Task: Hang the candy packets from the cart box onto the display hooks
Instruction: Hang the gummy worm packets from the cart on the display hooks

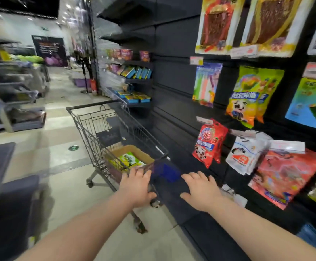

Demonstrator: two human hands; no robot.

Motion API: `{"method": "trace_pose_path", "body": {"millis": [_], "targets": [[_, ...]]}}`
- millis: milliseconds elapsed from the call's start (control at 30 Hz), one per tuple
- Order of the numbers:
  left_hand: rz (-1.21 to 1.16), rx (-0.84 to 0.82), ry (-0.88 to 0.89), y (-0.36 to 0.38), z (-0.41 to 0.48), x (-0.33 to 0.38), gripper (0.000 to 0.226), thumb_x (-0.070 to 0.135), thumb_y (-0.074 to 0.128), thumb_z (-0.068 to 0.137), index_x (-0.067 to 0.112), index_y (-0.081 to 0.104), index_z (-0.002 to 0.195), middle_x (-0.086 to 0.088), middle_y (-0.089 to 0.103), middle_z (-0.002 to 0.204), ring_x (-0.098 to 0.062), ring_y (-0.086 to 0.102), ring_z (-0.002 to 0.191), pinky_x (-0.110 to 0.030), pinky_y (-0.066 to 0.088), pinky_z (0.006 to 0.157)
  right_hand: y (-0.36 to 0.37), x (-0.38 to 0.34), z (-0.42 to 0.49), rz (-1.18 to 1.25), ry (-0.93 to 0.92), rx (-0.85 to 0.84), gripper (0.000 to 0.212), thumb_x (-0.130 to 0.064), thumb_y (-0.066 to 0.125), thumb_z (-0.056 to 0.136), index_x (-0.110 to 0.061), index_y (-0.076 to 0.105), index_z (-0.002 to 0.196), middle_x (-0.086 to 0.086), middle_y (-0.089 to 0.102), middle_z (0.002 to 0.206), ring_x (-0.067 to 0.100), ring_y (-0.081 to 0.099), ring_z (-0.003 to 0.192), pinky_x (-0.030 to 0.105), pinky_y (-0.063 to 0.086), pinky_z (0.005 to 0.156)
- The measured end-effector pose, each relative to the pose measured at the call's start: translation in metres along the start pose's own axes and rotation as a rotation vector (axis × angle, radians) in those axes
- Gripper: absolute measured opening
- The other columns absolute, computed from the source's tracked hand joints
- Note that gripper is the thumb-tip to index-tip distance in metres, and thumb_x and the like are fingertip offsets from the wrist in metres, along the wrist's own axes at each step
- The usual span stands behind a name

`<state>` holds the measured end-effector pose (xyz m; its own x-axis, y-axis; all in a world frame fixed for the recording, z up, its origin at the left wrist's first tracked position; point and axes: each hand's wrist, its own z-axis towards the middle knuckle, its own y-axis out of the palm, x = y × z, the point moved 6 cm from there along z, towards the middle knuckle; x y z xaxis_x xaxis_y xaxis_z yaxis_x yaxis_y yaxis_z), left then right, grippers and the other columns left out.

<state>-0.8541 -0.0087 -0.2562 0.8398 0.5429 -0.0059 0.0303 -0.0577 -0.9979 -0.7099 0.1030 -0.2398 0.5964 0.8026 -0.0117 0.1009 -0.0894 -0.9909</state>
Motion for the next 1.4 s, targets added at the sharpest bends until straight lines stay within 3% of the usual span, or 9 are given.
{"method": "trace_pose_path", "body": {"millis": [300,700,933,1200,1400], "targets": [[-0.032,-0.028,-0.125,0.020,0.023,-0.122,0.085,0.065,0.046,0.087,0.021,0.014,0.153,-0.007,0.021,0.160,-0.031,0.015,0.148,-0.048,0.021,0.117,0.005,-0.095,0.096,-0.049,-0.117,-0.077,0.065,-0.042,0.047,0.094,-0.022,0.021,0.150,0.005,0.023,0.157,0.031,0.013,0.147,0.055,0.012,0.117],[0.006,-0.074,-0.289,0.038,0.136,-0.219,0.080,0.061,0.046,0.089,0.020,0.018,0.151,-0.006,0.030,0.153,-0.029,0.024,0.142,-0.045,0.028,0.110,0.019,-0.125,0.280,-0.032,-0.228,-0.154,0.062,-0.045,0.048,0.093,-0.025,0.026,0.147,0.003,0.029,0.154,0.029,0.019,0.144,0.053,0.016,0.116],[-0.014,-0.121,-0.295,0.039,0.232,-0.229,0.081,0.060,0.044,0.091,0.019,0.014,0.153,-0.006,0.023,0.158,-0.030,0.016,0.147,-0.045,0.021,0.116,0.022,-0.108,0.378,-0.043,-0.267,-0.204,0.057,-0.045,0.049,0.092,-0.024,0.032,0.142,0.004,0.038,0.147,0.029,0.028,0.139,0.053,0.020,0.113],[-0.028,-0.176,-0.274,0.060,0.296,-0.270,0.080,0.061,0.044,0.090,0.022,0.016,0.153,-0.006,0.026,0.157,-0.031,0.019,0.145,-0.046,0.022,0.115,0.035,-0.124,0.450,-0.009,-0.253,-0.252,0.051,-0.047,0.044,0.093,-0.023,0.038,0.138,0.004,0.044,0.143,0.028,0.034,0.135,0.051,0.025,0.110],[-0.003,-0.233,-0.142,0.080,0.355,-0.315,0.081,0.062,0.043,0.090,0.018,0.016,0.153,-0.008,0.024,0.158,-0.030,0.019,0.146,-0.048,0.023,0.115,0.053,-0.136,0.497,0.027,-0.108,-0.289,0.059,-0.050,0.047,0.091,-0.026,0.033,0.143,0.002,0.039,0.147,0.026,0.032,0.137,0.049,0.023,0.111]]}}
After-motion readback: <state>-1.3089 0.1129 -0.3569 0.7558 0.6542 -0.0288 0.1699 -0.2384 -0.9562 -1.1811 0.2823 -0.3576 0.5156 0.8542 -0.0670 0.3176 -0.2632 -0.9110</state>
